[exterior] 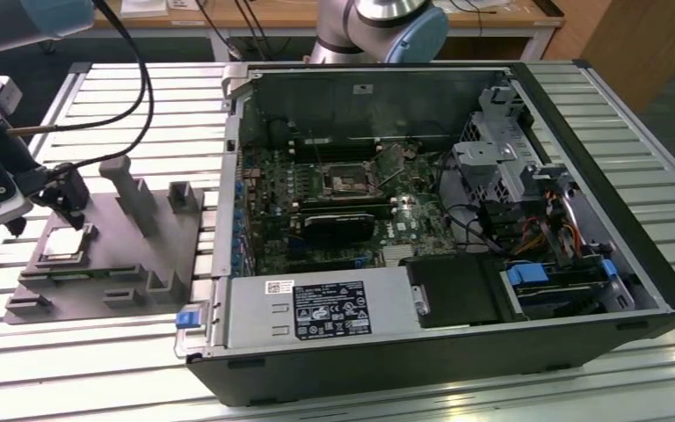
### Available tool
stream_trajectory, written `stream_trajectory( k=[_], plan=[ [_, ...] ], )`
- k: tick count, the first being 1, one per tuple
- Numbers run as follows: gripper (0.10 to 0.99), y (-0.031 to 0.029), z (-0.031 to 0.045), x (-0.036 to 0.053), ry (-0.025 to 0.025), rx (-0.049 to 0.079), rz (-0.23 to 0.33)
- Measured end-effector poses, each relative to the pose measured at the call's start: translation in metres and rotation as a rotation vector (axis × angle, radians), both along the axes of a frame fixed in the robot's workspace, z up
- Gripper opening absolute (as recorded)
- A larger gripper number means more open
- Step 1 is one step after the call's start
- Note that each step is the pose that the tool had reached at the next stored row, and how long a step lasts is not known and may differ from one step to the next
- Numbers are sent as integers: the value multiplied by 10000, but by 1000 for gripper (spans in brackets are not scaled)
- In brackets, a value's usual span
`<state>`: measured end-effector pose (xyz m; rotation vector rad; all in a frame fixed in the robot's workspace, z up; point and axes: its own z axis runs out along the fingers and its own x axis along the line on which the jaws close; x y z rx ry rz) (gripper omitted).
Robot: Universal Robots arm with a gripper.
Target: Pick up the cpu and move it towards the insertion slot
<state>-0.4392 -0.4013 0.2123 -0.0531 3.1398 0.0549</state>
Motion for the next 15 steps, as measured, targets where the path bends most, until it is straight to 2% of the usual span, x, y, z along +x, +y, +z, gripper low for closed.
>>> stream_trajectory(
  k=[15],
  plan=[
    [765,-5,-168,0,1,0,111]
  ],
)
